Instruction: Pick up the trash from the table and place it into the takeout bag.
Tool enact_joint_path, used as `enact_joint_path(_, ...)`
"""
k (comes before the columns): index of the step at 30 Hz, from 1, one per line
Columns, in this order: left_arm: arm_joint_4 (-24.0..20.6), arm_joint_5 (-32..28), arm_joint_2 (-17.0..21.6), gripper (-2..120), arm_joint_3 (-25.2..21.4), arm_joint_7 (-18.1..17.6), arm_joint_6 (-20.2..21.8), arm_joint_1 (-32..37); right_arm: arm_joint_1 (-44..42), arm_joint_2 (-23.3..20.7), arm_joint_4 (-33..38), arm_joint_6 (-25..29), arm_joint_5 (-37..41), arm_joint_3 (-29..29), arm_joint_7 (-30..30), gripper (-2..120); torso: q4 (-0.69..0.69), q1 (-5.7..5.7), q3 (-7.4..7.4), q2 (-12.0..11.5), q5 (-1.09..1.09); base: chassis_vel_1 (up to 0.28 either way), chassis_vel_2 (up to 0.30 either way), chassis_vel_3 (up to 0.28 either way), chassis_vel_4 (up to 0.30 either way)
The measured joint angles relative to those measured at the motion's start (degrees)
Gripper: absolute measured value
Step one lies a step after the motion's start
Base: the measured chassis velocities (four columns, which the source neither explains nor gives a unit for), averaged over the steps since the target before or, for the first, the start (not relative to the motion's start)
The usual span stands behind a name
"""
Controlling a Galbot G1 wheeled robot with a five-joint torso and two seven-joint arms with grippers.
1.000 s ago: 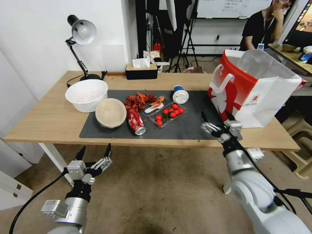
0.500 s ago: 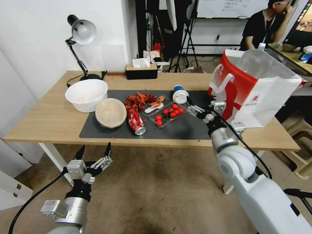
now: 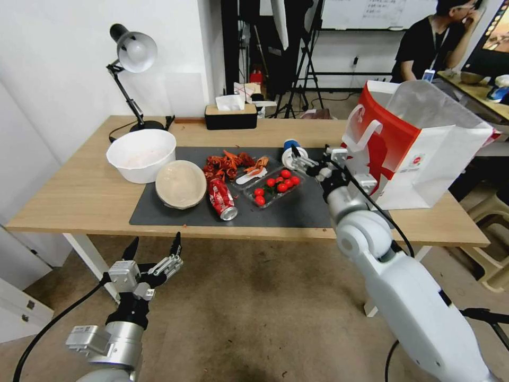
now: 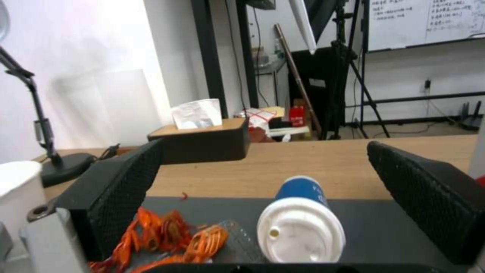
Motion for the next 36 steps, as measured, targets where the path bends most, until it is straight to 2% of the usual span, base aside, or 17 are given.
enact_joint_path(10,0.2,0.2,-0.2,100,0.1,-0.1,0.2,-0.2,12.0,2.9,-10.4,-5.2,2.2,-5.6,3.6,100,0.0,0.0,0.0,0.0,-0.01,0.0,0.0,0.0,0.0)
enact_joint_path(28,1.0,0.0,0.2,100,0.2,0.0,0.4,-0.9,16.6,6.2,-19.5,-10.0,2.1,-7.3,4.4,100,0.0,0.0,0.0,0.0,-0.01,0.0,0.0,0.0,0.0)
enact_joint_path(36,1.1,-0.7,0.5,100,0.1,0.0,0.4,-1.0,18.5,7.2,-23.3,-13.1,1.0,-7.1,1.1,100,0.0,0.0,0.0,0.0,0.0,0.0,0.0,0.0,0.0)
